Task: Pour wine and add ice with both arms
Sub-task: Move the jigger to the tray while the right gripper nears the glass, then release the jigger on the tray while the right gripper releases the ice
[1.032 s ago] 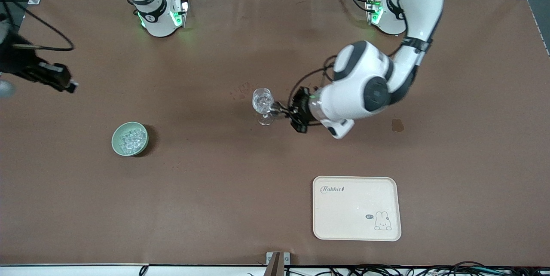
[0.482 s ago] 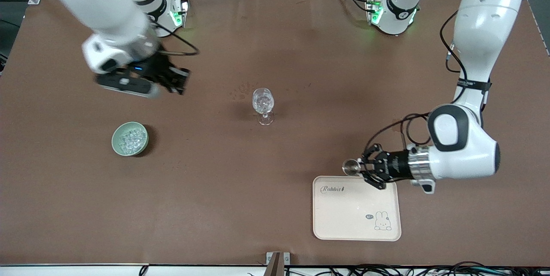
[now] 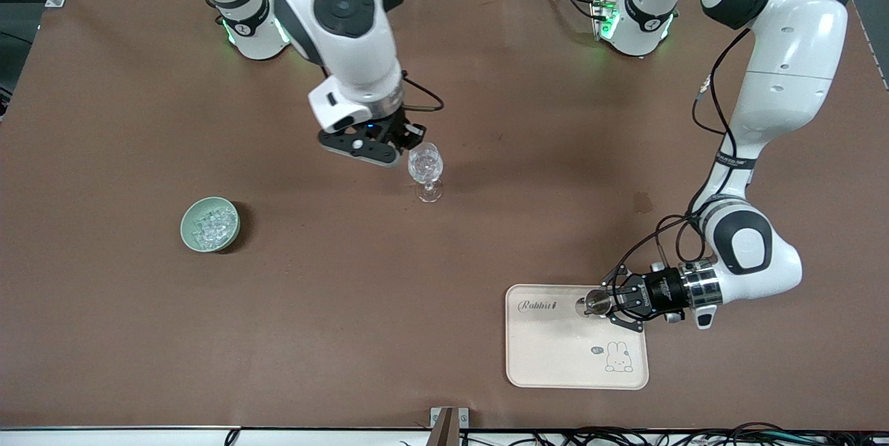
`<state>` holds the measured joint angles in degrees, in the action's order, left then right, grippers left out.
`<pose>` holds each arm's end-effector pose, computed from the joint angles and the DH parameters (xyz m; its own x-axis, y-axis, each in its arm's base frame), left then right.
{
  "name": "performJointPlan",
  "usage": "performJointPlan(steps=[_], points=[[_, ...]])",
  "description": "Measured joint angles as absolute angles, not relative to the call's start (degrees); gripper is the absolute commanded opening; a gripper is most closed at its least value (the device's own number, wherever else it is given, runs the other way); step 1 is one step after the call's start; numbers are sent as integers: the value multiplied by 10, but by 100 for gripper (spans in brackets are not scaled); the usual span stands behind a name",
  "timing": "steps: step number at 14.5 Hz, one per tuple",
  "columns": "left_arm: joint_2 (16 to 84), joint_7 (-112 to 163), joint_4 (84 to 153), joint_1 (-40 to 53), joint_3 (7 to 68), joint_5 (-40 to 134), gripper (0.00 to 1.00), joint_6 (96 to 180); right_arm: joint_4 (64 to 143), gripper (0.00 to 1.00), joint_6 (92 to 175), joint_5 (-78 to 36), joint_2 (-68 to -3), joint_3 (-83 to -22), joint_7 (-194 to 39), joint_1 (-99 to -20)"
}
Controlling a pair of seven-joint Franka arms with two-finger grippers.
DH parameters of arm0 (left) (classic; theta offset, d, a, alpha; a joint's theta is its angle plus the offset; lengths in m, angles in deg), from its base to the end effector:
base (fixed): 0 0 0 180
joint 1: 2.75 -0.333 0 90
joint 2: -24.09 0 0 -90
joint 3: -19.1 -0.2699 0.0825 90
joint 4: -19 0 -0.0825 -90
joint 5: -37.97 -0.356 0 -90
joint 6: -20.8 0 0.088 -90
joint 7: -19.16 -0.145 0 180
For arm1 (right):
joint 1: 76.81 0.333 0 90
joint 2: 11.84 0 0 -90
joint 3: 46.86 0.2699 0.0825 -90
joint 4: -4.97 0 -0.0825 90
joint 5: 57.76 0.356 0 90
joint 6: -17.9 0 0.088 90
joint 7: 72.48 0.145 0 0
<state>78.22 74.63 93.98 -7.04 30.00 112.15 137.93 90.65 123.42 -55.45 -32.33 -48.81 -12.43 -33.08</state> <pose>0.6890 -0.1370 0.1750 -0.0440 0.3349 -0.9412 0.9844 0.1752 0.0163 0.4601 0.4201 0.3912 0.9464 -0.3218 -0.0288 -0.3220 -0.9467 -0.0037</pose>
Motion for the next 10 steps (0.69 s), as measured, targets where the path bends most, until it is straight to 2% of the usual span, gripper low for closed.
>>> performJointPlan(steps=[4,10], points=[[827,675,908,-76,295,1159,0,1392,907,2,1259,-555,-359,-489,-92,-304],[866,630,900,-88,293,1174,0,1410,907,3,1260,-555,-376,-490,-78,-289]])
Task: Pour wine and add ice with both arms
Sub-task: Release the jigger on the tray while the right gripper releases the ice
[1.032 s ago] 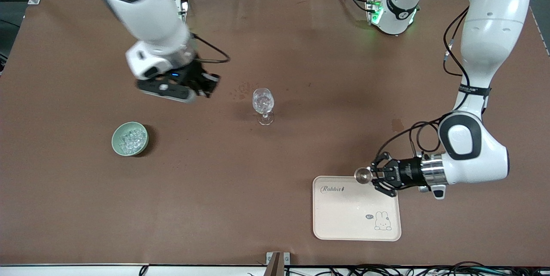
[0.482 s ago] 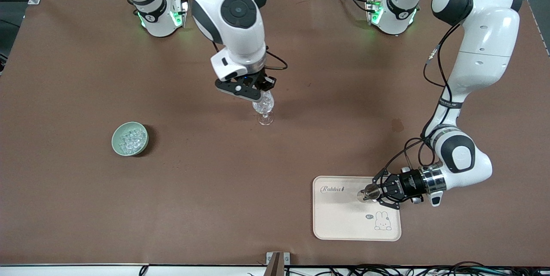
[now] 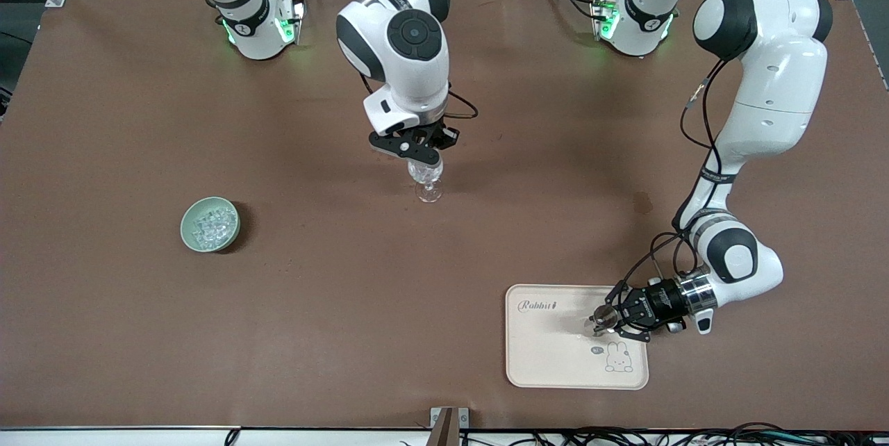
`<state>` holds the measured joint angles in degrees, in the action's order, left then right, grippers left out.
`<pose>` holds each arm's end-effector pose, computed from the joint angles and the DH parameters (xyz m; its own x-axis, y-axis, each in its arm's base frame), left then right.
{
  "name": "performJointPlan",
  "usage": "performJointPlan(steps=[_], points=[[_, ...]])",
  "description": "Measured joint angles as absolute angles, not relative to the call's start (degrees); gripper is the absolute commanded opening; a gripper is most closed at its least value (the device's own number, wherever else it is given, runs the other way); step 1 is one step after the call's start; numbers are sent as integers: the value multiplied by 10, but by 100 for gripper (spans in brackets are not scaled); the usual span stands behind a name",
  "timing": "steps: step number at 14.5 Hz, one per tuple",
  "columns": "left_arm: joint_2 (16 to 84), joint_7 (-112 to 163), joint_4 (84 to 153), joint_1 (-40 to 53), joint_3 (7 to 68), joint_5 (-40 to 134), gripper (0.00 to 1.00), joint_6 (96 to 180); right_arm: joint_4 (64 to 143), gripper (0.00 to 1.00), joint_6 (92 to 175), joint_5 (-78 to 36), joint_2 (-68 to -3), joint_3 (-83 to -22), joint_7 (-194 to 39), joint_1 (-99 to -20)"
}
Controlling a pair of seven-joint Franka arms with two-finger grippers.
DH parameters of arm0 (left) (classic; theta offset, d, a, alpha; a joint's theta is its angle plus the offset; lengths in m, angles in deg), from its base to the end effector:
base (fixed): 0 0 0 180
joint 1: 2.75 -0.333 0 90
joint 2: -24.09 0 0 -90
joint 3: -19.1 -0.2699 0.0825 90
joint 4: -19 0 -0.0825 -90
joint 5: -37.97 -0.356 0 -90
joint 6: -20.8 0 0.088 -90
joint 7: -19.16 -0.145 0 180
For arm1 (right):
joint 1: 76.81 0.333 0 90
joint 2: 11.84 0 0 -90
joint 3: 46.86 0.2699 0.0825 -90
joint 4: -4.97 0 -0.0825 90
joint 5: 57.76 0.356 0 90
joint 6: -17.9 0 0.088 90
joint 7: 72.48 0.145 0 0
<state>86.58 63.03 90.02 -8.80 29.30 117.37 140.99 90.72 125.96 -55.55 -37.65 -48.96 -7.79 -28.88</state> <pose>0.6943 -0.1011 0.1059 0.0269 0.3412 -0.9396 0.9600 0.2534 0.1194 0.4357 0.4581 0.3360 0.9418 -0.3333 -0.0440 -0.3313 -0.9424 0.0464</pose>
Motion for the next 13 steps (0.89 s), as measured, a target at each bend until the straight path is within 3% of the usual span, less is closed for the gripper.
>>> performJointPlan(steps=[2,3,4,6,7,13], points=[[876,616,899,-97,294,1178,5,1406,907,3,1260,-556,-381,-490,-76,-286],[878,613,899,-102,295,1183,12,1401,908,3,1260,-556,-382,-490,-76,-286],[880,613,899,-106,296,1188,26,1395,908,4,1259,-556,-384,-491,-76,-286],[885,613,899,-110,296,1197,71,1381,908,6,1259,-556,-386,-492,-76,-286],[887,613,899,-110,296,1200,99,1378,908,9,1259,-556,-387,-492,-76,-286],[879,610,888,-122,295,1148,100,1365,908,27,1259,-556,-388,-495,-76,-286]])
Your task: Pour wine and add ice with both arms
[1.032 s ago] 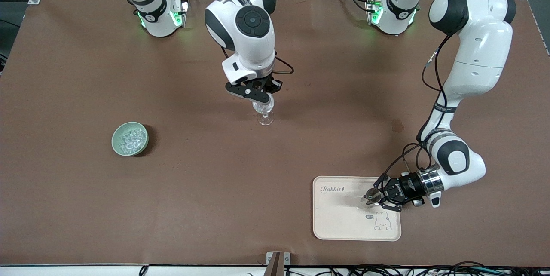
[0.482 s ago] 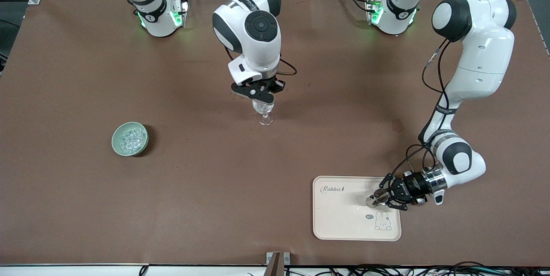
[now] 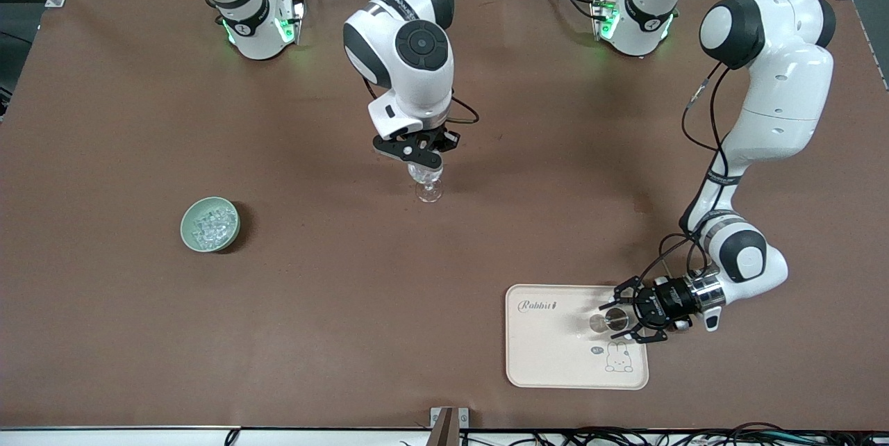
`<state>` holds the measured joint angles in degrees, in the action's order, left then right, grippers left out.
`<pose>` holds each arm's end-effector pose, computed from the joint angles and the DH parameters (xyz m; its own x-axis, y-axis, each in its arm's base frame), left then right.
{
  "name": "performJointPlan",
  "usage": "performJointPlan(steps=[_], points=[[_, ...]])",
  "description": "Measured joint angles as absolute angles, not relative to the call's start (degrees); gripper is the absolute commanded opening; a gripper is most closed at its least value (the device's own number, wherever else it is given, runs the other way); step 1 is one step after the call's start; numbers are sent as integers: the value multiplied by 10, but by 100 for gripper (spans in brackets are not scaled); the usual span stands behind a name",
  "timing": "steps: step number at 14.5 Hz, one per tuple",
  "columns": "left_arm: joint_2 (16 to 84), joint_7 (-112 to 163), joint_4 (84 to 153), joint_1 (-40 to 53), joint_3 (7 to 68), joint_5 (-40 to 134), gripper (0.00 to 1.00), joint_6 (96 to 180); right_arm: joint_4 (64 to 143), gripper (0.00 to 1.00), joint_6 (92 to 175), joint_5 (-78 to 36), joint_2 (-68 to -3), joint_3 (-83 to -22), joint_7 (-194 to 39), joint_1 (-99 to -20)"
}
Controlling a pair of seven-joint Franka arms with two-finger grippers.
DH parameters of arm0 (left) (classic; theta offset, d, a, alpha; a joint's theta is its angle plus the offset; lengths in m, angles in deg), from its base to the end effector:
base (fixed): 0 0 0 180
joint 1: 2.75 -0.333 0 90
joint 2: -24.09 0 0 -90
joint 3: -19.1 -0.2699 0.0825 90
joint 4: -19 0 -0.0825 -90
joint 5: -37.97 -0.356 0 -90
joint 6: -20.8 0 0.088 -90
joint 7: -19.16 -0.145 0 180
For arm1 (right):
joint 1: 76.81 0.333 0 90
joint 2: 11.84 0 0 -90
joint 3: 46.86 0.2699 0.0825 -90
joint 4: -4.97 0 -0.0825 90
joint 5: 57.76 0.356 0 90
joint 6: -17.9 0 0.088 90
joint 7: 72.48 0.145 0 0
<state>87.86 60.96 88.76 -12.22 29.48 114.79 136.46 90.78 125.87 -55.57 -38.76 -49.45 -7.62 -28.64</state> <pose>0.6921 -0.0710 0.1021 0.0695 0.3251 -0.9431 0.9647 0.2187 0.1465 0.4370 0.4561 0.3233 0.9392 -0.3401 -0.0485 -0.3365 -0.9392 0.0684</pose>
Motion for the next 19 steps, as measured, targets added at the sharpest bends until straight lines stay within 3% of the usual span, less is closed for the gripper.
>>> performJointPlan(steps=[8,9,12,15,19], points=[[771,593,879,-163,299,629,100,1260,907,43,1259,-556,-388,-496,-76,-286],[763,578,879,-164,300,586,100,1256,907,52,1259,-556,-388,-497,-77,-286],[727,562,879,-158,310,506,100,1236,898,100,1259,-556,-387,-502,-78,-292],[677,543,878,-152,330,461,100,1201,876,100,1237,-558,-372,-509,-104,-317],[608,480,877,-148,358,405,100,1156,861,100,1176,-573,-299,-526,-178,-376]])
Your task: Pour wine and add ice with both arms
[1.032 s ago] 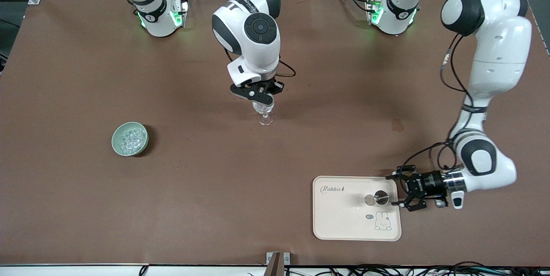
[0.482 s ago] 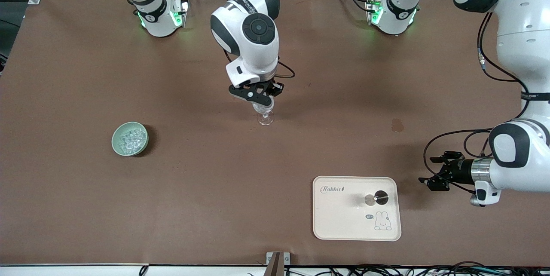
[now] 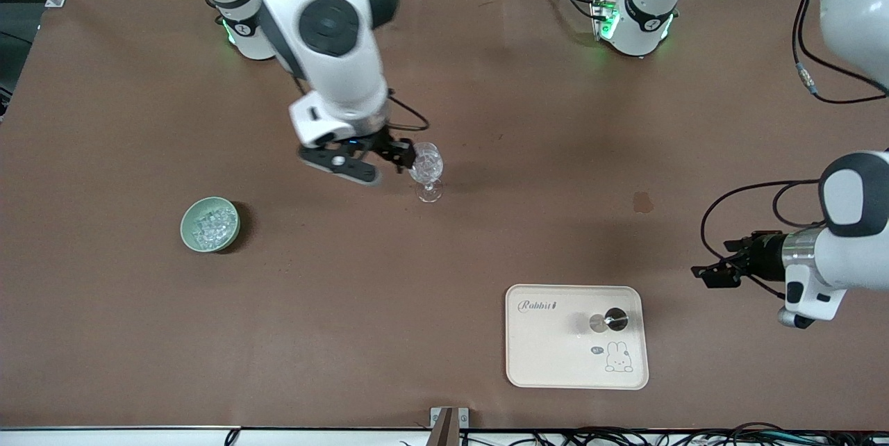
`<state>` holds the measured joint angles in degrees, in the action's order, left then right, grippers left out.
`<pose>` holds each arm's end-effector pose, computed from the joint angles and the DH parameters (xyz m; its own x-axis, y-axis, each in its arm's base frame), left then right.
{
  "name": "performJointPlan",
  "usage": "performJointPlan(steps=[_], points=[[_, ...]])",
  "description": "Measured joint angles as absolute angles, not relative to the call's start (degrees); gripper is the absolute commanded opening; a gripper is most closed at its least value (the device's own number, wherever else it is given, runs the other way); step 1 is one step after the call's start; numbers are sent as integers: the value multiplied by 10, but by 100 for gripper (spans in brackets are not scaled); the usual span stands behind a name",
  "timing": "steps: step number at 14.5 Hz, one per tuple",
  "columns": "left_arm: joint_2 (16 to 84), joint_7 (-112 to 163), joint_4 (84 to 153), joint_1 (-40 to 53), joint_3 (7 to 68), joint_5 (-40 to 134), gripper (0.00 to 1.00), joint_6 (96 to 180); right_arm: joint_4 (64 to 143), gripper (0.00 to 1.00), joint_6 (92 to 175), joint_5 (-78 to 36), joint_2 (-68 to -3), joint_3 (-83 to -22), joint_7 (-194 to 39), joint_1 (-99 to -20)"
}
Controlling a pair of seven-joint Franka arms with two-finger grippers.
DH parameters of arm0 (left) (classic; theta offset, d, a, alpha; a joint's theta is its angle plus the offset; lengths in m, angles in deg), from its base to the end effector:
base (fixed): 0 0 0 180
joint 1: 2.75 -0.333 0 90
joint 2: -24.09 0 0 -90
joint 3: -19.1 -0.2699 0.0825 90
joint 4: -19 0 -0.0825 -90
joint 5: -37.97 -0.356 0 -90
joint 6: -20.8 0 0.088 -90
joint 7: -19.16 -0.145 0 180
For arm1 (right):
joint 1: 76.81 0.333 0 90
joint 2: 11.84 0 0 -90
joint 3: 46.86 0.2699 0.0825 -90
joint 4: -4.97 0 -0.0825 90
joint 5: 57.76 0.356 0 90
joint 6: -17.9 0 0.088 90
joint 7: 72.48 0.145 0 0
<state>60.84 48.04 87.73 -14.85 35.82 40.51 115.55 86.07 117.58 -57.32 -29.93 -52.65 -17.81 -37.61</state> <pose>0.6519 -0.0213 0.3400 0.8692 0.4283 -0.2472 0.4640 -0.8792 0.1083 0.5099 0.3454 0.4451 0.9331 -0.3588 0.0252 -0.3591 -0.9333 0.0055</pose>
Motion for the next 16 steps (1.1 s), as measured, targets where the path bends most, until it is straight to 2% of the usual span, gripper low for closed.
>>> performJointPlan(steps=[5,10,13,16], points=[[492,386,875,-151,379,370,100,1086,859,100,1088,-591,-202,-560,-330,-485],[382,309,889,-150,384,367,100,1059,860,100,1059,-591,-167,-559,-543,-663],[331,267,921,-150,384,365,100,1059,860,100,1053,-589,-155,-557,-671,-749],[277,262,990,-128,368,365,100,1076,861,100,1040,-586,-142,-529,-698,-800]])
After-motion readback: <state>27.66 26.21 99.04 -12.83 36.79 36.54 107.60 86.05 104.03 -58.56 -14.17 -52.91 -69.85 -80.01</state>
